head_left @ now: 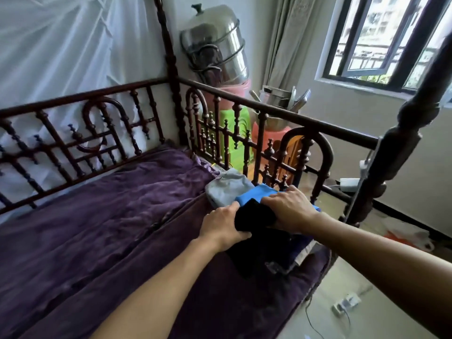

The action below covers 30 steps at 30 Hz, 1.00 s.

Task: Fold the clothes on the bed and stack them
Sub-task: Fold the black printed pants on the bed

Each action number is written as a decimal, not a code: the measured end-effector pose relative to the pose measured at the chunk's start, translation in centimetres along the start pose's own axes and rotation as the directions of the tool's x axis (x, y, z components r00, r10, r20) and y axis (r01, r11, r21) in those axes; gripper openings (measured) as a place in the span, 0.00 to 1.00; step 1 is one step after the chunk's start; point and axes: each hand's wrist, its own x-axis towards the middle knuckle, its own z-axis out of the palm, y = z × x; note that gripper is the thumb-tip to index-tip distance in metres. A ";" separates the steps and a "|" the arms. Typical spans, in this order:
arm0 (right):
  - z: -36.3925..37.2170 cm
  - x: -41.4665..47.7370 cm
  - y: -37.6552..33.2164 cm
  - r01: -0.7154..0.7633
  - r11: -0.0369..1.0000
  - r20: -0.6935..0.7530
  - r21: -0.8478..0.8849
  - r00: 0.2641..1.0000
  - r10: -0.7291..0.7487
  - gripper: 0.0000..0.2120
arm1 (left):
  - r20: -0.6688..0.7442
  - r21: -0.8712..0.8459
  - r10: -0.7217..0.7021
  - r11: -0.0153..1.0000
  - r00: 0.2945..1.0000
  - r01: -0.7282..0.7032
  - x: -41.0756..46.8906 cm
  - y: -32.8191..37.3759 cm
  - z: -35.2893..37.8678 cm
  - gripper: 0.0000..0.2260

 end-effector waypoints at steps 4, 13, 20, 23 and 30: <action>-0.7 6.8 6.6 -0.014 0.999 0.007 -0.038 1.000 0.015 0.19 | -0.073 -0.080 -0.005 0.997 0.997 -0.001 8.9 0.0 -1.5 0.23; -2.7 21.2 16.4 0.020 0.998 -0.009 -0.067 1.000 -0.020 0.23 | -0.239 -0.215 -0.143 0.972 0.961 0.091 23.9 -1.8 -4.1 0.24; 2.4 33.3 21.5 0.145 0.989 0.213 -0.006 0.967 -0.140 0.28 | -0.040 -0.429 -0.345 0.854 0.938 0.296 35.2 -6.7 -0.3 0.31; 7.5 38.0 23.2 0.162 0.986 0.358 0.050 0.918 -0.169 0.29 | 0.102 -0.525 -0.404 0.754 0.909 0.394 39.3 -9.1 3.4 0.23; 20.9 44.7 24.0 0.143 0.977 0.474 0.155 0.857 -0.201 0.34 | 0.141 -0.442 -0.665 0.620 0.733 0.648 45.1 -15.1 13.4 0.26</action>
